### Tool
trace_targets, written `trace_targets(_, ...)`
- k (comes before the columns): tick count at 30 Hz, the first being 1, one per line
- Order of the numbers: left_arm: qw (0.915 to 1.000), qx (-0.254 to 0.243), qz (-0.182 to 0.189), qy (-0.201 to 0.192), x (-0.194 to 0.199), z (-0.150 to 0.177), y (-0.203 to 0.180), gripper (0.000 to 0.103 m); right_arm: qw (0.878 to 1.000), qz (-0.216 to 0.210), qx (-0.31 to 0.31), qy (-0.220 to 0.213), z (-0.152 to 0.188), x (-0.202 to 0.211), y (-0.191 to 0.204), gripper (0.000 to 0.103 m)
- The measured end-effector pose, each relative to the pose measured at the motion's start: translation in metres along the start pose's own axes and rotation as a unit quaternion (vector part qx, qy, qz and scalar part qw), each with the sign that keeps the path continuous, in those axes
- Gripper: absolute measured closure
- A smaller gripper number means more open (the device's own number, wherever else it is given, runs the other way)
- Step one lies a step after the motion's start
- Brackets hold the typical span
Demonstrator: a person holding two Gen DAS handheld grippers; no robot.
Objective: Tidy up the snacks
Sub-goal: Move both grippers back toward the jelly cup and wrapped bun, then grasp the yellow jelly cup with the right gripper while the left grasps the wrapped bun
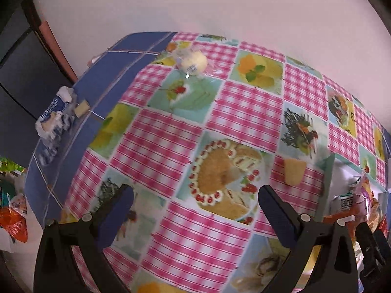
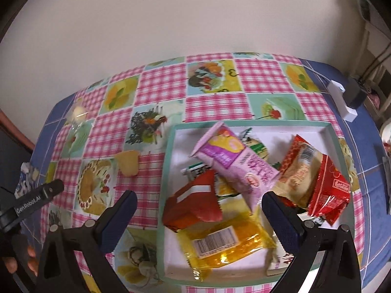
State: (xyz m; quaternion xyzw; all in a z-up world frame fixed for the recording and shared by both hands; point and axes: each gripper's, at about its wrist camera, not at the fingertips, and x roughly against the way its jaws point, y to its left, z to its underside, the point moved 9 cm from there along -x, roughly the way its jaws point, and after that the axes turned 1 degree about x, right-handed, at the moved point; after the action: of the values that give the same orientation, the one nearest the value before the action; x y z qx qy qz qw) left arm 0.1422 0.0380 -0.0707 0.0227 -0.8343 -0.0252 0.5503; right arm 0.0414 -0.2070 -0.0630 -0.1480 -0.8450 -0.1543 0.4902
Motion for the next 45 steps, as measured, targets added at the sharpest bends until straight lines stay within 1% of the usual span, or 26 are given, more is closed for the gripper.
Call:
trace_targets(5, 0.9998, 0.01, -0.015, -0.002, -0.006, -0.005, 0.022, 0.001, 1.0, -0.024, 0.016, -0.004, 0.001, -0.002, 0.025, 0.0)
trace_targets(9, 0.9995, 0.032, -0.009, -0.003, -0.009, -0.009, 0.04, 0.001, 0.999, -0.039, 0.034, -0.008, 0.0, -0.005, 0.046, 0.0)
trace_targets(12, 0.9988, 0.048, -0.002, -0.008, -0.013, -0.012, 0.052, 0.001, 0.998, -0.055, 0.037, -0.009, 0.0, -0.009, 0.06, 0.0)
trace_targets(17, 0.9984, 0.054, 0.005, -0.018, -0.019, -0.021, 0.064, 0.001, 0.997, -0.063, 0.045, -0.004, -0.001, -0.018, 0.078, 0.002)
trace_targets(20, 0.9986, 0.048, 0.005, -0.023, -0.023, -0.026, 0.068, 0.001, 0.997, -0.066, 0.052, 0.002, -0.003, -0.026, 0.089, 0.007)
trace_targets(22, 0.9987, 0.045, 0.009, -0.02, -0.028, -0.028, 0.069, 0.001, 0.996, -0.067, 0.053, 0.008, -0.005, -0.031, 0.094, 0.009)
trace_targets(23, 0.9987, 0.047, 0.012, -0.017, -0.031, -0.028, 0.07, 0.001, 0.996, -0.068, 0.054, 0.011, -0.007, -0.035, 0.097, 0.009)
trace_targets(26, 0.9984, 0.052, 0.022, -0.004, -0.041, -0.027, 0.07, 0.001, 0.996, -0.062, 0.061, 0.021, -0.012, -0.046, 0.104, 0.015)
trace_targets(31, 0.9981, 0.053, 0.027, 0.018, -0.063, -0.025, 0.068, 0.001, 0.996, -0.053, 0.064, 0.04, -0.02, -0.065, 0.112, 0.017)
trace_targets(33, 0.9974, 0.057, 0.032, 0.029, -0.072, -0.024, 0.068, 0.001, 0.995, -0.048, 0.066, 0.048, -0.021, -0.073, 0.114, 0.021)
trace_targets(36, 0.9969, 0.058, 0.037, 0.038, -0.08, -0.022, 0.067, 0.001, 0.995, -0.042, 0.065, 0.06, -0.022, -0.085, 0.115, 0.027)
trace_targets(40, 0.9962, 0.06, 0.042, 0.047, -0.089, -0.021, 0.067, 0.001, 0.994, -0.037, 0.062, 0.076, -0.023, -0.1, 0.119, 0.03)
trace_targets(42, 0.9958, 0.062, 0.044, 0.052, -0.093, -0.02, 0.067, 0.001, 0.994, -0.032, 0.064, 0.08, -0.023, -0.106, 0.12, 0.04)
trace_targets(45, 0.9954, 0.063, 0.045, 0.056, -0.095, -0.019, 0.068, 0.001, 0.994, -0.027, 0.057, 0.09, -0.024, -0.116, 0.119, 0.044)
